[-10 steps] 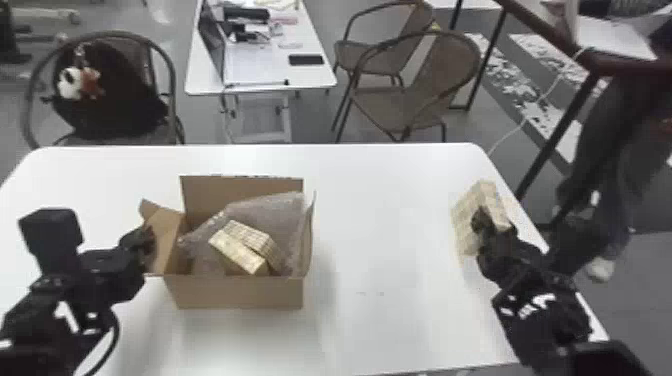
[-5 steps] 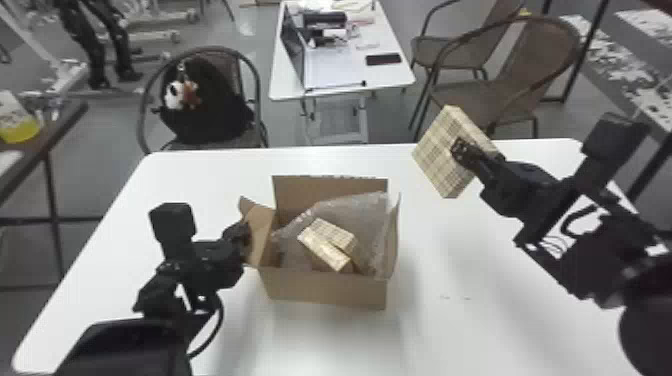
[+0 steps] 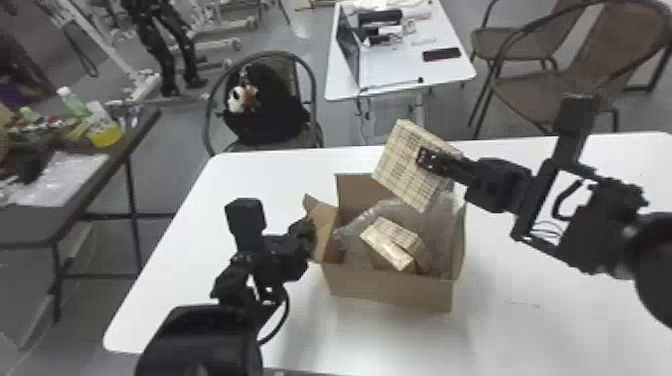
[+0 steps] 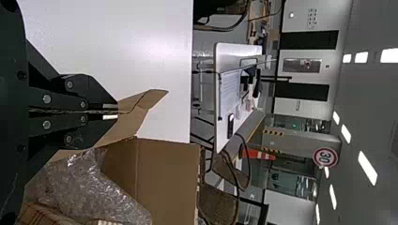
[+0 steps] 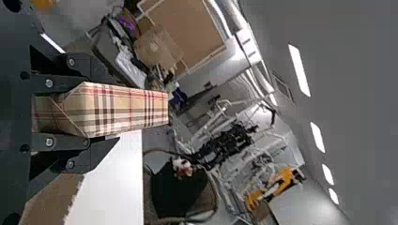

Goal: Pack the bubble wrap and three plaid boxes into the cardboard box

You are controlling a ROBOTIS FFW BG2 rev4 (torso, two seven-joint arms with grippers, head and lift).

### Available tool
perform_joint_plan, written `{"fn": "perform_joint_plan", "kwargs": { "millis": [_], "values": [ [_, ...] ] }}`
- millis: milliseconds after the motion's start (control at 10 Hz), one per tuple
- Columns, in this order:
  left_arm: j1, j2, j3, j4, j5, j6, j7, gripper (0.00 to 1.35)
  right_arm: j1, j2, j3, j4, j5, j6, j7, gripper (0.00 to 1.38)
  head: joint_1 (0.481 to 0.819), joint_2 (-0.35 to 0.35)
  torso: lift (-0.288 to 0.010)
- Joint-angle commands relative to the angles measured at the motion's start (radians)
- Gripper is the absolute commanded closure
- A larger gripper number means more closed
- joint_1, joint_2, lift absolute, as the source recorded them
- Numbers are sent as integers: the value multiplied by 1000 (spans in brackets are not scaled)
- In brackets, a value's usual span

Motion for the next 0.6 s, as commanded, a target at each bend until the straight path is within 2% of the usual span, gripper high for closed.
{"fn": "perform_joint_plan", "kwargs": {
  "millis": [0,100,300,500],
  "values": [
    [-3,-4,-2,1,-2,0,0,1214,-39,34,23,121,-73,68,59,1044,695,296,-92],
    [-4,-4,-6,3,-2,0,0,1214,-56,52,24,178,-76,100,112,1044,695,315,-92],
    [-6,-4,-7,5,-2,2,0,1214,-62,77,24,283,-131,91,191,1044,695,330,-92],
    [-4,-4,-2,3,-2,2,0,1214,-52,77,23,297,-152,78,191,1026,695,332,-92]
  ]
}}
